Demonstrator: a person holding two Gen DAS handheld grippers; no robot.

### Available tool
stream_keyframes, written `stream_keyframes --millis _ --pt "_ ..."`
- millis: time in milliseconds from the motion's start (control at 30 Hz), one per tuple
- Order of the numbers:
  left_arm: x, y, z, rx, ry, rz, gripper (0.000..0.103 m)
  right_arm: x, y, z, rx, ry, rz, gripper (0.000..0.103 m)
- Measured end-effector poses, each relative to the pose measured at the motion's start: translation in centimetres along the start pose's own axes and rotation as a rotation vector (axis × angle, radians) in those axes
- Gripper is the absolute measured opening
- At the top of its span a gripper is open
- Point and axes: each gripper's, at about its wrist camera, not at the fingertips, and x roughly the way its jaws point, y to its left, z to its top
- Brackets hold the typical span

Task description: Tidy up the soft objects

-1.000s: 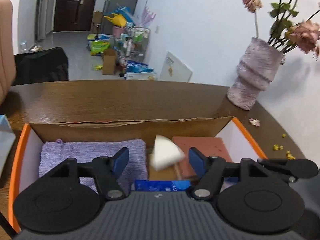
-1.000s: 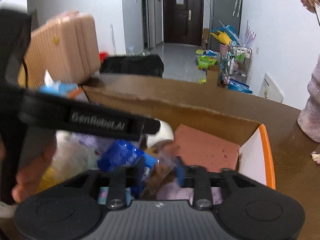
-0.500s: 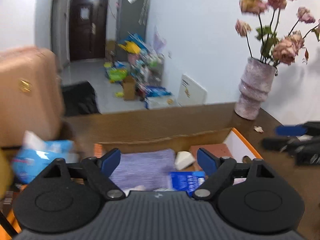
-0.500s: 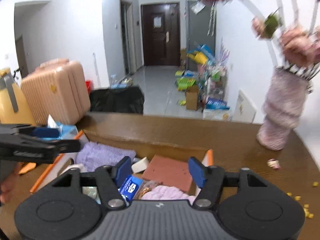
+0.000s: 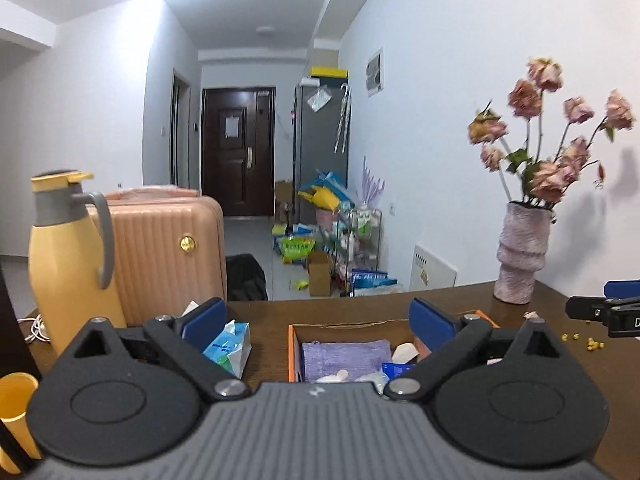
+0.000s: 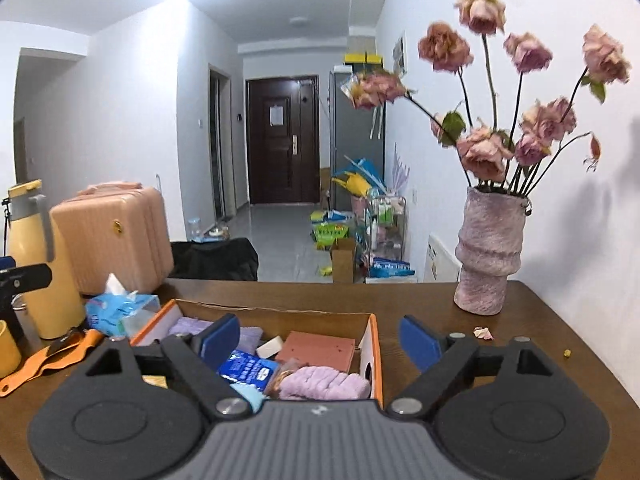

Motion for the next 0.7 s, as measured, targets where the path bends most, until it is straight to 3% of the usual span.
stream_keyframes --millis 133,267,500,700 --pt "-4.1 -0.5 -1.4 0.013 -0.046 0.019 0.102 -4.0 1.2 -1.5 -0.005 -0.052 -0.012 0.09" --pt "-9.7 -0.4 -4.4 0.004 -0.097 0.011 0.103 -9.0 2.4 -5.4 -0.003 -0.086 0.011 0.093" --pt "-18.4 -0.3 -11.9 0.016 -0.068 -0.018 0.103 -17.9 4.9 -13.9 0.002 -0.109 0.044 0.094" --pt "-24.9 0.2 -16.9 0.048 -0.077 0.048 0.103 -23.3 6.5 -19.3 0.029 -0.067 0.024 0.094"
